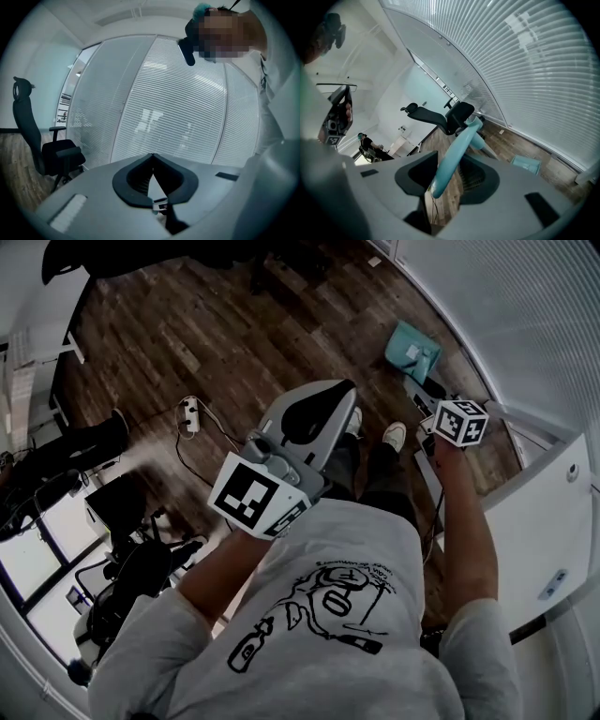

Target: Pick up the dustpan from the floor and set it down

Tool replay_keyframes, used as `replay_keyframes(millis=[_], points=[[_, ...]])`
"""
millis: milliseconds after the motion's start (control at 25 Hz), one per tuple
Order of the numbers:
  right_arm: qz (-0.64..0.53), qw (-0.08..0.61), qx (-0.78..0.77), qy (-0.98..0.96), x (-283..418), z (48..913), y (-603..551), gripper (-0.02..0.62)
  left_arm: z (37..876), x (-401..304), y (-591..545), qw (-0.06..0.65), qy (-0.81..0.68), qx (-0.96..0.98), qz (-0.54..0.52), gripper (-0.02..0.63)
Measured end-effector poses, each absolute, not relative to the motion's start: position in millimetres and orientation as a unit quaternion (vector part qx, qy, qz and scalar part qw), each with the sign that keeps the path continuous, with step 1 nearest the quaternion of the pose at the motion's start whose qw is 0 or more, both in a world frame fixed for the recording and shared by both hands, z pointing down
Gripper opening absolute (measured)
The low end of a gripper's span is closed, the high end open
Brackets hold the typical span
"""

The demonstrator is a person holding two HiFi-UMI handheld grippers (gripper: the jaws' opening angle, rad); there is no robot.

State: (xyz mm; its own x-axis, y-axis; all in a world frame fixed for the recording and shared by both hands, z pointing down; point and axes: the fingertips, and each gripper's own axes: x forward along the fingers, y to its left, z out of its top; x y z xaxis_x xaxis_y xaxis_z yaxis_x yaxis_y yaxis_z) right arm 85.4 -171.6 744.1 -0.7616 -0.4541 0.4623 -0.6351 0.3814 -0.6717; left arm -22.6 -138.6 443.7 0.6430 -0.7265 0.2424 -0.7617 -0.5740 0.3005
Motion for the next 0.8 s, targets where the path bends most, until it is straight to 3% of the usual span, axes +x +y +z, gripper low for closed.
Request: replay_keyframes(millis=[800], points=[[0.471,0.13,0.324,-0.81,83.4,787.3,-155.8,0.126,449.8,-25.2,-134.8,0.196,-0.419,0.885,0.058,0.002]])
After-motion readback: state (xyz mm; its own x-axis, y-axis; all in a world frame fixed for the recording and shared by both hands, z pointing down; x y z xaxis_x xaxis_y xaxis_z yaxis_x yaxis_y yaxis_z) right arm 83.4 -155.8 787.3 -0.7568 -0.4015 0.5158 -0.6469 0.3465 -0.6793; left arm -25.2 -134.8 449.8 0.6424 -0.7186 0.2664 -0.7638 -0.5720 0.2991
